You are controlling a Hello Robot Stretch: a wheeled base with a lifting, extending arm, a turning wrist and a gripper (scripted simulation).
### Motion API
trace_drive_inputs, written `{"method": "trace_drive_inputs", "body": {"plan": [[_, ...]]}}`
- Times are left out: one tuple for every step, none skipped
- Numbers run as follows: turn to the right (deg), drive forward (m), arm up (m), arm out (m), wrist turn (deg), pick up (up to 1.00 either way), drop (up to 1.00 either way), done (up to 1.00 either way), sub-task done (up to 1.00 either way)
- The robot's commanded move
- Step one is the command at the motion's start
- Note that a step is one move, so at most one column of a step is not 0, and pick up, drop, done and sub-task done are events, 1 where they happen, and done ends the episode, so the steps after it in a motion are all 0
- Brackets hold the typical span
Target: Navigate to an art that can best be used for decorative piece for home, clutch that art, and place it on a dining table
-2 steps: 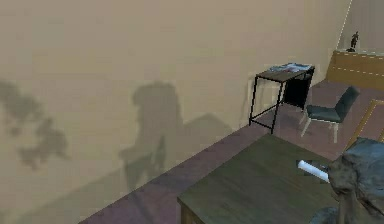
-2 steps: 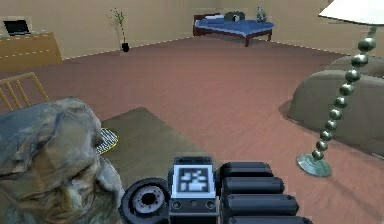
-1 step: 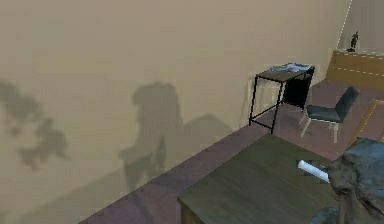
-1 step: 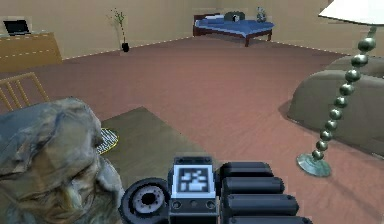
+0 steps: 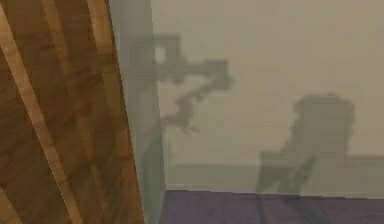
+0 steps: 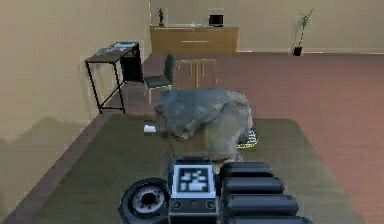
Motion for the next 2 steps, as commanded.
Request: {"method": "trace_drive_inputs", "body": {"plan": [[15.0, 0.00, 0.00, 0.00, 0.0, 0.00, 0.00, 0.00, 0.00], [-45.0, 0.00, 0.00, 0.00, 0.0, 0.00, 0.00, 0.00, 0.00]]}}
